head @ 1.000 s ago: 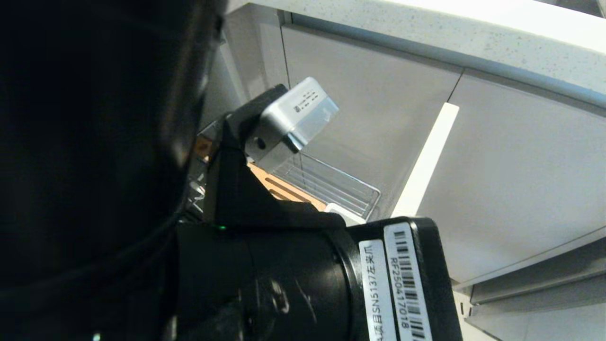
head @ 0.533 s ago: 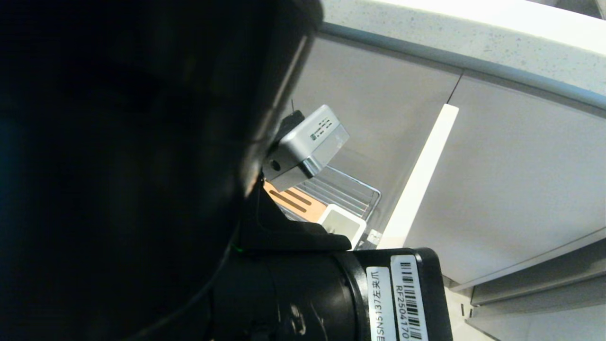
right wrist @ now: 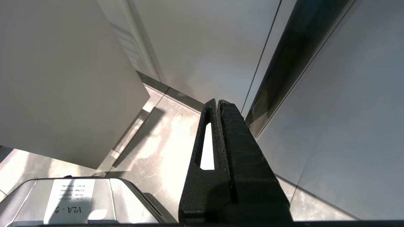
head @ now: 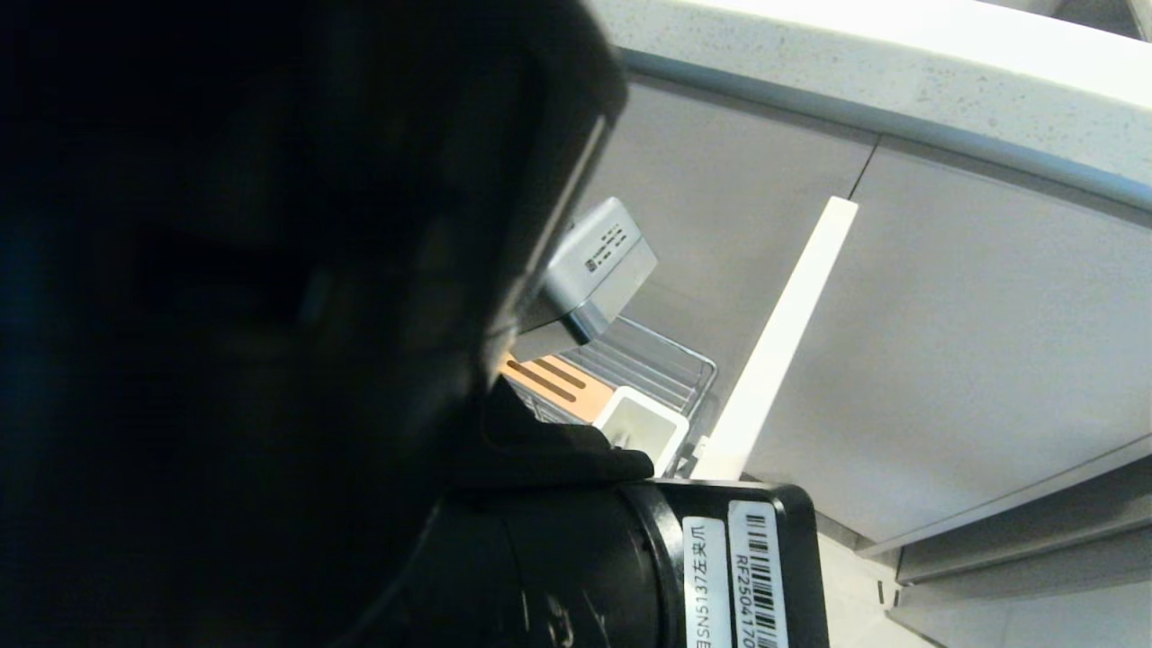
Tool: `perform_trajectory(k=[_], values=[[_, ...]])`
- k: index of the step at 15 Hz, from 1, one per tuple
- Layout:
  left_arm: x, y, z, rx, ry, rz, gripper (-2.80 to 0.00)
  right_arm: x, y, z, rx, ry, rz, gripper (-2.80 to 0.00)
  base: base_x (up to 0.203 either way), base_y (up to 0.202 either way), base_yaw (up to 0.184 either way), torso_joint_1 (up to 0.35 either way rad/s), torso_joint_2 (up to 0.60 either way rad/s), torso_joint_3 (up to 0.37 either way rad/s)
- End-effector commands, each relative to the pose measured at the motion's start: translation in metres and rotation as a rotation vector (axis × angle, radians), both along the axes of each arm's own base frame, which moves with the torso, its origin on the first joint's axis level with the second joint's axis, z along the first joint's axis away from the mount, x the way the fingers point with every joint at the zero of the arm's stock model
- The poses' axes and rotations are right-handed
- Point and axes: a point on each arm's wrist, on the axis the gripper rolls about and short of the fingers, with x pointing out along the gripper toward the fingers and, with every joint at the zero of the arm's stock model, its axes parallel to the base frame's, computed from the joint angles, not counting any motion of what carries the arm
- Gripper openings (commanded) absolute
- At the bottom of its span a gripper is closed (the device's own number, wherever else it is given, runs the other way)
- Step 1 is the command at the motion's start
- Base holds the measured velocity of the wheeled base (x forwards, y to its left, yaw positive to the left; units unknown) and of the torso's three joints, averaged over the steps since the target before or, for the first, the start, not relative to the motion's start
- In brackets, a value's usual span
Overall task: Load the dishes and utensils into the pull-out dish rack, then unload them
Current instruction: Close the cupboard
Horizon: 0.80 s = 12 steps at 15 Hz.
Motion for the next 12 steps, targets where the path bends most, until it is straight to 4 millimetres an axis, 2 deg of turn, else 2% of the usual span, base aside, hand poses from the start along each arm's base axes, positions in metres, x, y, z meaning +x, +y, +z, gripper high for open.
perform_trajectory(k=[1, 12], values=[[0.001, 0.002, 0.001, 0.003, -0.014, 0.028, -2.8, 0.0, 0.0, 0.0, 0.0, -0.003, 0.0, -2.8, 0.0, 0.0, 0.0, 0.0, 0.0, 0.0], [0.008, 0.017, 0.006, 0.111, -0.208, 0.204, -2.8, 0.0, 0.0, 0.0, 0.0, -0.003, 0.0, -2.8, 0.0, 0.0, 0.0, 0.0, 0.0, 0.0]])
